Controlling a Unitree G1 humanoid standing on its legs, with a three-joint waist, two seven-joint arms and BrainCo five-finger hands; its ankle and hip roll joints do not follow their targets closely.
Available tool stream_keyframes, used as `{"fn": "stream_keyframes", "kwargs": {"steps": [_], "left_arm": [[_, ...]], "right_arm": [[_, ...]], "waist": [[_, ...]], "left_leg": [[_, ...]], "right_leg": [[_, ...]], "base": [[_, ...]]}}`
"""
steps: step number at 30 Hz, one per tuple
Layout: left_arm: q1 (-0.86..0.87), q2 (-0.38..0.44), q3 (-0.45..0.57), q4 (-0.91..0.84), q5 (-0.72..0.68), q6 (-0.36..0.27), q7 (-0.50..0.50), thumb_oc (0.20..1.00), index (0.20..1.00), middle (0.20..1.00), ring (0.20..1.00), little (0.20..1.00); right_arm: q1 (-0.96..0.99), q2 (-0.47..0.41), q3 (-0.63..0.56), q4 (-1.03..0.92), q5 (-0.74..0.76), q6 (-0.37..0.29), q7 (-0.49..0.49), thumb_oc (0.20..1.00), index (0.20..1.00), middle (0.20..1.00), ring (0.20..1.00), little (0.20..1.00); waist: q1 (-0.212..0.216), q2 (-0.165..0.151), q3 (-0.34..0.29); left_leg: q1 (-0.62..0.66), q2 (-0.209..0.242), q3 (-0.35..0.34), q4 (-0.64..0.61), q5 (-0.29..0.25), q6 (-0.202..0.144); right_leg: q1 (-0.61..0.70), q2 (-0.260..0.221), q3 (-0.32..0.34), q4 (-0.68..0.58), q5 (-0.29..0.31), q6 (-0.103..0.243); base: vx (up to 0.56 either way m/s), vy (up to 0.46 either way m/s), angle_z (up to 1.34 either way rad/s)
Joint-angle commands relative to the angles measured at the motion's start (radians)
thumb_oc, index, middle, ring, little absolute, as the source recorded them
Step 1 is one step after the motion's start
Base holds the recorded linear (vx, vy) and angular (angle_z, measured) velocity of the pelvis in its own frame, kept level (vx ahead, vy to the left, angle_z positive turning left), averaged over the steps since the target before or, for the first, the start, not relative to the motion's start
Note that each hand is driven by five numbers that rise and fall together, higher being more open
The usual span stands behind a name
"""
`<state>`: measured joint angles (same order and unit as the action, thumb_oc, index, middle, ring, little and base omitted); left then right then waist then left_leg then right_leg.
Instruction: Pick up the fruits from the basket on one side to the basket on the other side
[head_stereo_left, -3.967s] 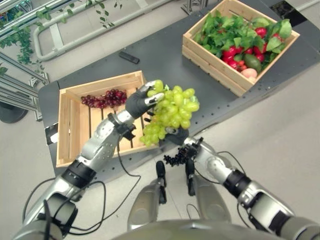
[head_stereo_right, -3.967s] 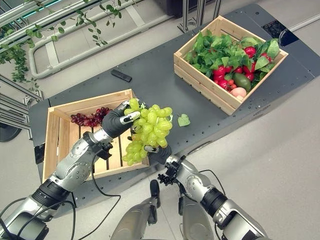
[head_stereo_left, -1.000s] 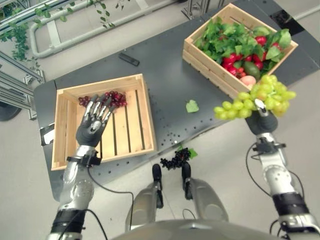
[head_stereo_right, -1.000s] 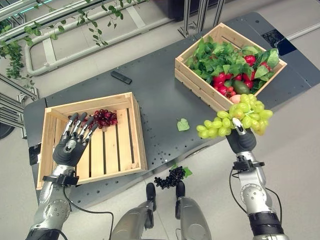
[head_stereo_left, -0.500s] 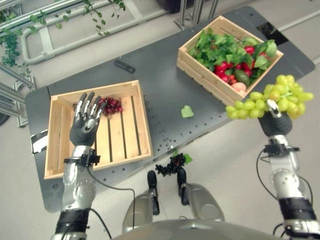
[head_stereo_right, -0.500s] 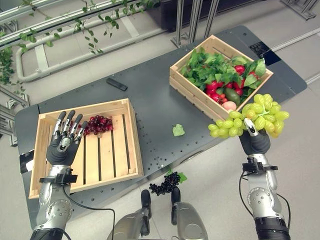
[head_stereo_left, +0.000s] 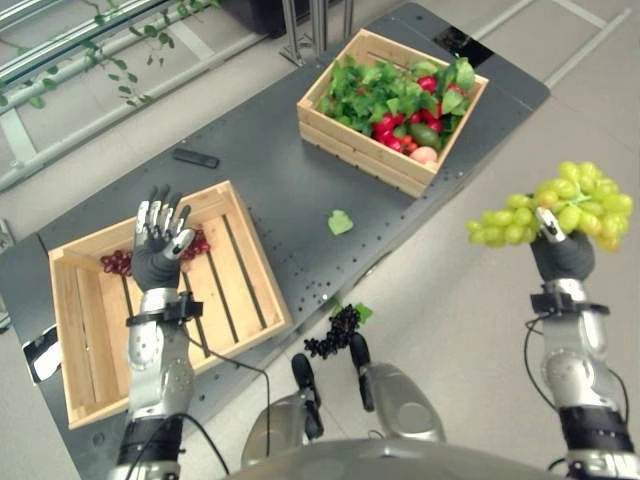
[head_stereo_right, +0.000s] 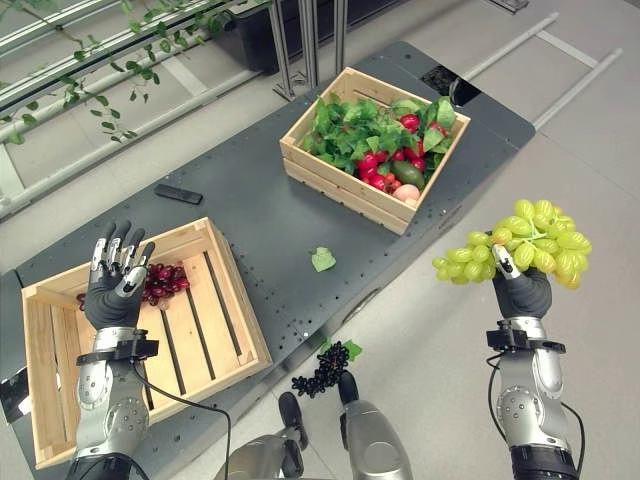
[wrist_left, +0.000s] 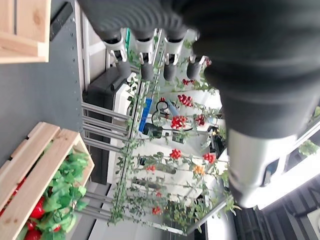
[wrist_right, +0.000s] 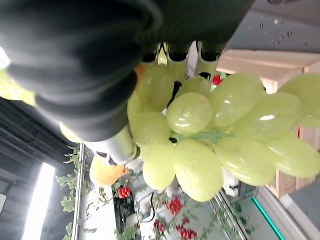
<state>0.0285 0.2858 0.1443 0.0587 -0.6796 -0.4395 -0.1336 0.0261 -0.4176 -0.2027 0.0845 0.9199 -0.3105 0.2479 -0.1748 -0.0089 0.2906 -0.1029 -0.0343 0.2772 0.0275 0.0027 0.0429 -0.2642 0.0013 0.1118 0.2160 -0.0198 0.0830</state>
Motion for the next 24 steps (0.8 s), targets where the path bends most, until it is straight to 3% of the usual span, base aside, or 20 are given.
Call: {"fn": "stream_keyframes", "kwargs": {"steps": [1,2,3,4,6,8,9,10,11,13,15,17,24], "left_arm": [[-0.022,0.037,0.038,-0.078,0.070,-0.086,0.020,1.000,1.000,1.000,1.000,1.000],[-0.032,0.044,0.034,-0.091,0.089,-0.101,0.036,1.000,1.000,1.000,1.000,1.000],[-0.034,0.054,0.039,-0.101,0.102,-0.108,0.049,1.000,1.000,1.000,1.000,1.000],[-0.033,0.062,0.046,-0.110,0.108,-0.113,0.056,1.000,1.000,1.000,1.000,1.000],[-0.037,0.073,0.053,-0.126,0.106,-0.120,0.076,1.000,1.000,1.000,1.000,1.000],[-0.038,0.075,0.056,-0.130,0.106,-0.120,0.079,1.000,1.000,1.000,1.000,1.000],[-0.027,0.081,0.069,-0.135,0.111,-0.117,0.086,1.000,1.000,1.000,1.000,1.000],[-0.022,0.083,0.075,-0.137,0.114,-0.116,0.087,1.000,1.000,1.000,1.000,1.000],[-0.015,0.088,0.087,-0.147,0.119,-0.121,0.094,1.000,1.000,1.000,1.000,1.000],[-0.005,0.086,0.091,-0.148,0.117,-0.120,0.091,1.000,1.000,1.000,1.000,1.000],[0.009,0.071,0.099,-0.141,0.117,-0.115,0.089,1.000,1.000,1.000,1.000,1.000],[0.018,0.065,0.103,-0.138,0.122,-0.114,0.092,1.000,1.000,1.000,1.000,1.000],[0.022,0.061,0.084,-0.131,0.139,-0.106,0.101,1.000,1.000,1.000,1.000,1.000]], "right_arm": [[-0.060,-0.012,-0.078,-0.086,-0.051,-0.108,-0.027,0.200,0.200,0.200,0.200,0.200],[-0.072,-0.004,-0.070,-0.086,-0.052,-0.124,-0.039,0.200,0.200,0.200,0.200,0.200],[-0.083,0.000,-0.058,-0.089,-0.056,-0.130,-0.045,0.200,0.200,0.200,0.200,0.200],[-0.088,0.003,-0.048,-0.097,-0.062,-0.133,-0.050,0.200,0.200,0.200,0.200,0.200],[-0.098,-0.004,-0.022,-0.100,-0.066,-0.135,-0.063,0.200,0.200,0.200,0.200,0.200],[-0.095,-0.006,-0.018,-0.102,-0.067,-0.131,-0.063,0.200,0.200,0.200,0.200,0.200],[-0.093,-0.009,-0.008,-0.108,-0.073,-0.122,-0.062,0.200,0.200,0.200,0.200,0.200],[-0.095,-0.011,-0.005,-0.106,-0.073,-0.119,-0.060,0.200,0.200,0.200,0.200,0.200],[-0.103,-0.014,0.003,-0.101,-0.072,-0.120,-0.062,0.200,0.200,0.200,0.200,0.200],[-0.107,-0.017,0.007,-0.100,-0.075,-0.118,-0.060,0.200,0.200,0.200,0.200,0.200],[-0.101,-0.019,0.001,-0.096,-0.071,-0.113,-0.058,0.200,0.200,0.200,0.200,0.200],[-0.097,-0.022,0.001,-0.100,-0.072,-0.113,-0.055,0.200,0.200,0.200,0.200,0.200],[-0.071,-0.050,-0.017,-0.121,-0.068,-0.110,-0.042,0.200,0.200,0.200,0.200,0.200]], "waist": [[-0.006,-0.025,0.007],[-0.020,-0.032,0.019],[-0.010,-0.035,0.025],[0.008,-0.032,0.029],[0.046,-0.015,0.032],[0.049,-0.014,0.029],[0.076,-0.010,0.023],[0.085,-0.009,0.013],[0.106,-0.010,0.008],[0.115,-0.018,0.003],[0.133,-0.038,-0.021],[0.134,-0.037,-0.020],[0.111,-0.038,-0.016]], "left_leg": [[-0.015,-0.030,-0.008,0.148,-0.159,0.015],[-0.016,-0.027,0.023,0.139,-0.163,0.007],[-0.024,-0.013,0.048,0.135,-0.150,0.003],[-0.028,0.006,0.074,0.129,-0.138,-0.001],[-0.028,0.036,0.110,0.112,-0.120,-0.005],[-0.024,0.039,0.117,0.100,-0.112,-0.007],[-0.016,0.060,0.165,0.086,-0.095,-0.003],[-0.005,0.060,0.162,0.078,-0.114,-0.008],[-0.001,0.073,0.197,0.076,-0.109,-0.008],[0.003,0.073,0.207,0.071,-0.108,-0.012],[0.004,0.079,0.239,0.067,-0.095,-0.031],[0.000,0.107,0.269,0.079,-0.076,-0.052],[-0.004,0.156,0.256,0.090,-0.030,-0.085]], "right_leg": [[-0.049,-0.095,0.020,0.045,0.081,0.098],[-0.067,-0.113,0.027,0.025,0.138,0.130],[-0.084,-0.119,0.000,0.019,0.148,0.129],[-0.102,-0.134,-0.069,0.041,0.138,0.122],[-0.098,-0.186,-0.253,0.127,0.071,0.086],[-0.082,-0.194,-0.288,0.145,0.045,0.078],[-0.037,-0.205,-0.383,0.229,-0.020,0.059],[-0.015,-0.208,-0.391,0.243,-0.057,0.067],[0.013,-0.230,-0.445,0.268,-0.074,0.067],[0.042,-0.228,-0.449,0.246,-0.082,0.064],[0.129,-0.193,-0.463,0.058,-0.078,0.059],[0.145,-0.159,-0.465,0.002,-0.077,0.053],[0.161,-0.102,-0.444,-0.027,-0.102,0.020]], "base": [[-0.10,0.145,-0.25],[-0.12,0.115,-0.38],[-0.17,0.147,-0.74],[-0.16,0.115,-1.03],[-0.15,0.116,-1.30],[-0.09,0.073,-1.26],[-0.01,0.086,-0.65],[-0.04,0.076,-0.66],[0.02,-0.028,-0.75],[-0.02,-0.112,-1.08],[0.00,-0.217,-0.64],[0.01,-0.199,-0.48],[0.01,-0.170,-0.25]]}}
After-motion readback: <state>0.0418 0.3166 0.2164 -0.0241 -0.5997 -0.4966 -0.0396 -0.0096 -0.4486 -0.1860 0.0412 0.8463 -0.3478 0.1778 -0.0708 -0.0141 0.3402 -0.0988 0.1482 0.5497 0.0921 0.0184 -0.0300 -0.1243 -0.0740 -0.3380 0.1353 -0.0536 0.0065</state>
